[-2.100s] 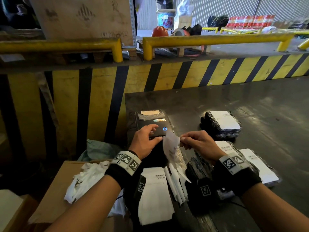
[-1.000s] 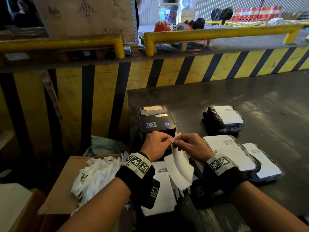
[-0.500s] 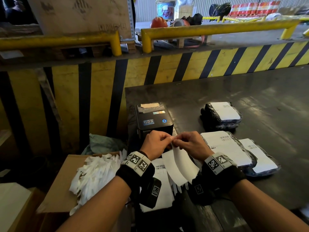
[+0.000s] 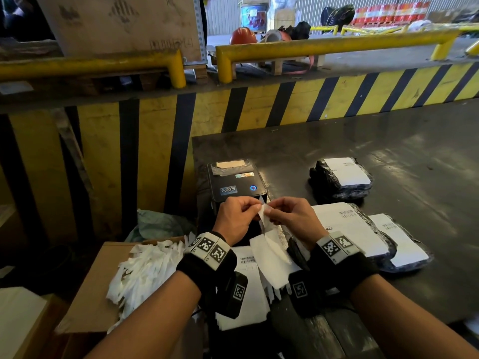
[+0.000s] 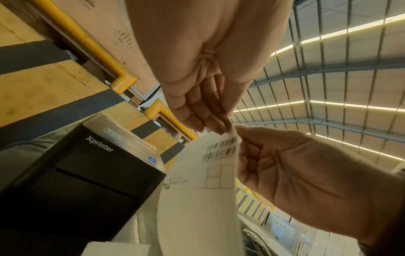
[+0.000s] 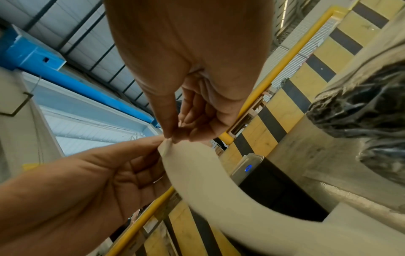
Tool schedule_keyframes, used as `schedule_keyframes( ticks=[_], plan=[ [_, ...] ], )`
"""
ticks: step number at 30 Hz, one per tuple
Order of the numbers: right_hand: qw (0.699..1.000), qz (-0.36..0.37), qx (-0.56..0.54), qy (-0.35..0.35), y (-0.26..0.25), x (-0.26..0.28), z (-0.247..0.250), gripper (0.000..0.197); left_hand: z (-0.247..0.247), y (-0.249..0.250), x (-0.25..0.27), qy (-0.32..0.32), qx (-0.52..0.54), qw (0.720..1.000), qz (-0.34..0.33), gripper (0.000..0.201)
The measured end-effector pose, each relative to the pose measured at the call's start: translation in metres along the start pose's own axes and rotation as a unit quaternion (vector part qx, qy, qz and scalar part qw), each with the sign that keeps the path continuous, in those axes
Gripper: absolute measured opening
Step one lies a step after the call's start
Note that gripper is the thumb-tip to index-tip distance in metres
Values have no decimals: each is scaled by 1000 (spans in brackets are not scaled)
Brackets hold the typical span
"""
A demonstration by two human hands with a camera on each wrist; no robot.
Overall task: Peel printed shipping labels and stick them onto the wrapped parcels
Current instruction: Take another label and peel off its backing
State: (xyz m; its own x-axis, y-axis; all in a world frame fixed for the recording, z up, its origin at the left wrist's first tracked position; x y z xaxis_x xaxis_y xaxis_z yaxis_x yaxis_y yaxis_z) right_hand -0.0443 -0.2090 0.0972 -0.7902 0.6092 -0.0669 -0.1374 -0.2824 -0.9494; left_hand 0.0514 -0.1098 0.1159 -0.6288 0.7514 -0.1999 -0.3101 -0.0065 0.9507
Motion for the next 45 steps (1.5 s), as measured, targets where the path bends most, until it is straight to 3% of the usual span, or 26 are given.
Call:
schedule_keyframes(
  ticks=[5,7,12,15,20,26,32,35,38,45],
  plan=[
    [999,-8,39,7,3,-9,4,5,8,2,-2,4,-67,998,-14,22],
    [997,-12,75,33,8,-17,15,14,15,3,-4,13,-110,994,-22,24],
    [991,-20,106,77,12,-24,42,6,42,-8,-10,62,-146,987,-10,25],
    [987,-22,115,109,14,-26,56,13,60,-17,-13,96,-153,984,-1,26],
    [977,-28,121,172,14,-30,89,7,106,-38,-17,152,-151,977,20,23],
    [962,-29,115,246,7,-39,132,19,173,-48,-20,208,-170,962,40,23],
    [957,42,158,239,-33,-49,124,22,187,-58,-13,201,-177,962,44,21],
    [958,56,211,187,-42,-60,94,19,184,-60,-12,197,-147,968,47,20],
    [957,49,248,140,-36,-77,64,19,171,-58,-14,174,-115,977,46,21],
    [944,-24,312,105,17,-108,29,19,137,-54,-17,158,-23,986,57,20]
  ],
)
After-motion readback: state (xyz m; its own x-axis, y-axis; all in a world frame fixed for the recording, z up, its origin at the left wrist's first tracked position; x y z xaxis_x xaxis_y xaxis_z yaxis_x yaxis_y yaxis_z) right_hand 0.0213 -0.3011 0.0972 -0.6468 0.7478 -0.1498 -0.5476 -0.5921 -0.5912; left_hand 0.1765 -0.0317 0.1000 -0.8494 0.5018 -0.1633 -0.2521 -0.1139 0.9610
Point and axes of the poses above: each hand's wrist, its own x-axis away from the middle knuckle, its own z-axis out of the back of the hand, y = z × x, the point moved 8 cm from there along -x, towards the middle knuckle, and after that the axes turned 9 degrees about x, right-handed, at the moved point
